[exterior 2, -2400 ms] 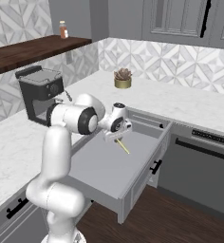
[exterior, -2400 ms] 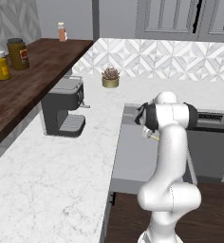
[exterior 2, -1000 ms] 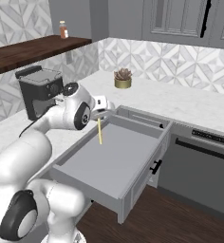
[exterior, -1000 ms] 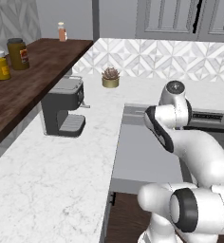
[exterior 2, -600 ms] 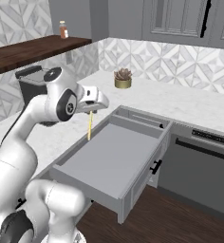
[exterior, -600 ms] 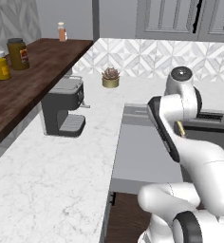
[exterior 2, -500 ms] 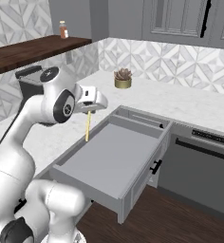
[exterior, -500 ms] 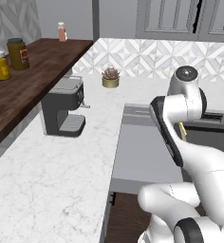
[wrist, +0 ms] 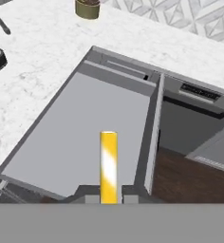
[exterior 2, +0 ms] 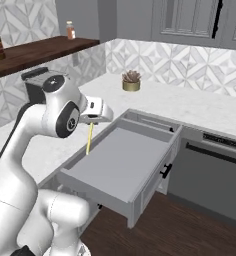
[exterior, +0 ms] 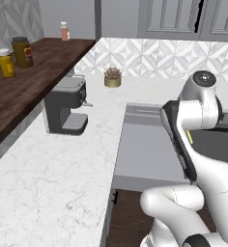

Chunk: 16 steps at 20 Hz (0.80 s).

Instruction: Take a straw from the drawer in front and place it inside the glass cup on the dining counter.

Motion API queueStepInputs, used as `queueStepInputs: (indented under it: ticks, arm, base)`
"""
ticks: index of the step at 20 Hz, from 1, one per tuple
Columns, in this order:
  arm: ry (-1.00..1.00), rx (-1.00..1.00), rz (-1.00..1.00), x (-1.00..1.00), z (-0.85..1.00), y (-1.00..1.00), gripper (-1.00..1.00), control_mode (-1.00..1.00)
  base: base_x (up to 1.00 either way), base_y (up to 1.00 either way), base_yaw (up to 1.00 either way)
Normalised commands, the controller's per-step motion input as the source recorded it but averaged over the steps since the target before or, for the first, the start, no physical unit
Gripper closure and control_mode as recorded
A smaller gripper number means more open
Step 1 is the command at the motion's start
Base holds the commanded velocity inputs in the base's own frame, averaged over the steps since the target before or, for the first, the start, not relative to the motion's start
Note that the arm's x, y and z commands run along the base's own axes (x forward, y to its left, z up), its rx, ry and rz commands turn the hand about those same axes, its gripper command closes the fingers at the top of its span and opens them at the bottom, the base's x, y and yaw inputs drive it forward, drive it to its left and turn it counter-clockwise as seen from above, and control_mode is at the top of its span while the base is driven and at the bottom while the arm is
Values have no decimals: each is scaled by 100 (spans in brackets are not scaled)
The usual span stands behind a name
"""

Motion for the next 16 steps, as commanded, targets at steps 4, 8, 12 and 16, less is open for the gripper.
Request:
queueStepInputs:
  ticks: [4,8,12,16]
  arm:
    - [0,0,0,0,0,0,100,100]
    - [0,0,0,0,0,0,100,100]
    - [0,0,0,0,0,0,100,100]
    - [0,0,0,0,0,0,100,100]
  base:
    - [-100,-24,-10]
    - [-74,-54,-37]
    - [1,-57,-75]
    - [0,-51,-79]
